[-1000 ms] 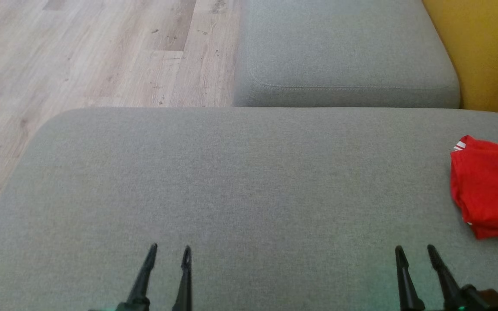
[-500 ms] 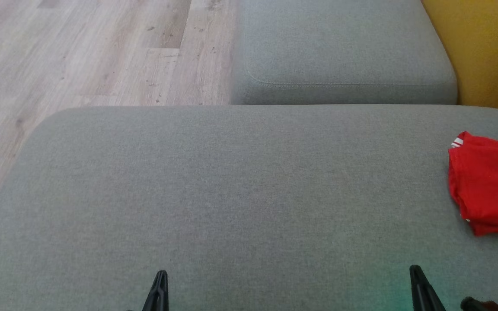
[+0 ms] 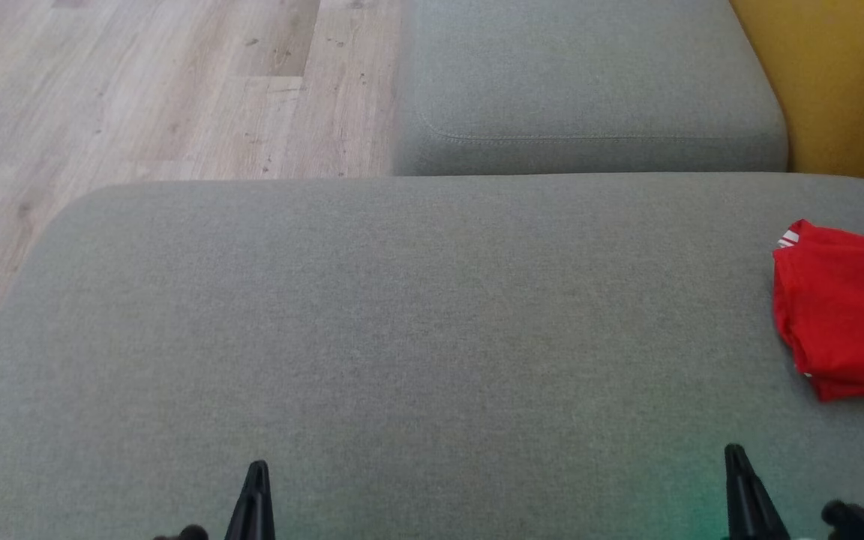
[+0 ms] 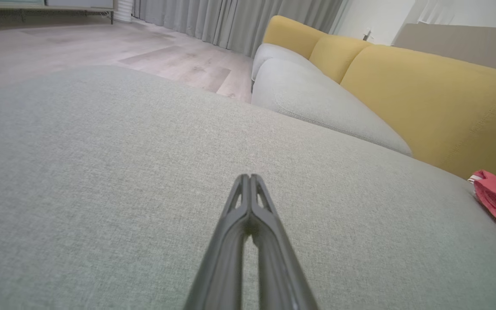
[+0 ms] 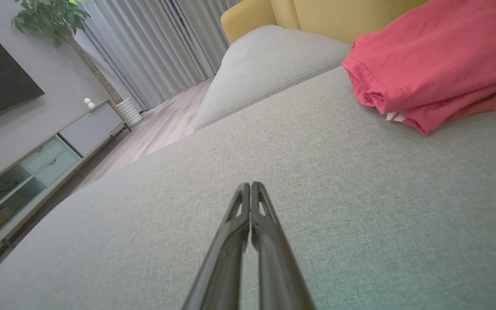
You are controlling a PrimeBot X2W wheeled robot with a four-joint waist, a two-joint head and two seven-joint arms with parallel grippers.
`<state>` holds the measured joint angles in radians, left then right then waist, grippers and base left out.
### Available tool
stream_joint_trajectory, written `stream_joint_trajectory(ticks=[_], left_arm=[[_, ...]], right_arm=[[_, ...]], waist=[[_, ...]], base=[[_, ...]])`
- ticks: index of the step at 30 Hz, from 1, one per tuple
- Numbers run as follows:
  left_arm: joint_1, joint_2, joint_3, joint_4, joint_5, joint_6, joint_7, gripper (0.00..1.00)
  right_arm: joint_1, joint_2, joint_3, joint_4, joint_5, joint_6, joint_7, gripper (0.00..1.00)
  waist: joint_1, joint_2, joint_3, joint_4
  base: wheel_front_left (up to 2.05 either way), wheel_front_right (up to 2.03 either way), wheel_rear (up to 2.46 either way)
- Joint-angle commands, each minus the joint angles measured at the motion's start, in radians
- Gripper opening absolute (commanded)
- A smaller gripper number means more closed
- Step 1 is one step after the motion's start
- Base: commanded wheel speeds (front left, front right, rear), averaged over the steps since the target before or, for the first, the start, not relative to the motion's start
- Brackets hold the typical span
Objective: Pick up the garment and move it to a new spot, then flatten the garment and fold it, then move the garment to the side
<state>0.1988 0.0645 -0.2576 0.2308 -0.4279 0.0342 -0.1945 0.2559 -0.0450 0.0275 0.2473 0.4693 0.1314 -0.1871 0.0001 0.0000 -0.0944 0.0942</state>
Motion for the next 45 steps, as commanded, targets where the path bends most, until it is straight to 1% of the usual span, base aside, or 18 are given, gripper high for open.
stream_joint_trajectory(ticks=[1, 20, 21, 45], left_arm=[[-0.051, 0.008, 0.020, -0.023, -0.030, -0.006, 0.002, 0.00], [-0.099, 0.015, 0.072, -0.018, -0.264, -0.036, 0.049, 0.00], [-0.104, 0.016, 0.078, -0.017, -0.288, -0.040, 0.054, 0.00], [-0.162, 0.019, 0.147, -0.009, -0.565, -0.077, 0.115, 0.00]], right_arm=[[-0.054, -0.011, -0.003, -0.027, 0.030, 0.000, 0.005, 0.00], [-0.112, -0.016, -0.021, -0.023, 0.250, 0.000, 0.055, 0.00], [-0.119, -0.016, -0.023, -0.022, 0.273, 0.000, 0.060, 0.00], [-0.190, -0.019, -0.050, -0.017, 0.535, 0.000, 0.124, 0.00]], waist=[[0.0000, 0.0000, 0.002, -0.001], [0.0000, 0.0000, 0.020, -0.019], [0.0000, 0.0000, 0.022, -0.021], [0.0000, 0.0000, 0.044, -0.043]], base=[[0.00, 0.00, 0.00], [0.00, 0.00, 0.00], [0.00, 0.00, 0.00], [0.00, 0.00, 0.00]])
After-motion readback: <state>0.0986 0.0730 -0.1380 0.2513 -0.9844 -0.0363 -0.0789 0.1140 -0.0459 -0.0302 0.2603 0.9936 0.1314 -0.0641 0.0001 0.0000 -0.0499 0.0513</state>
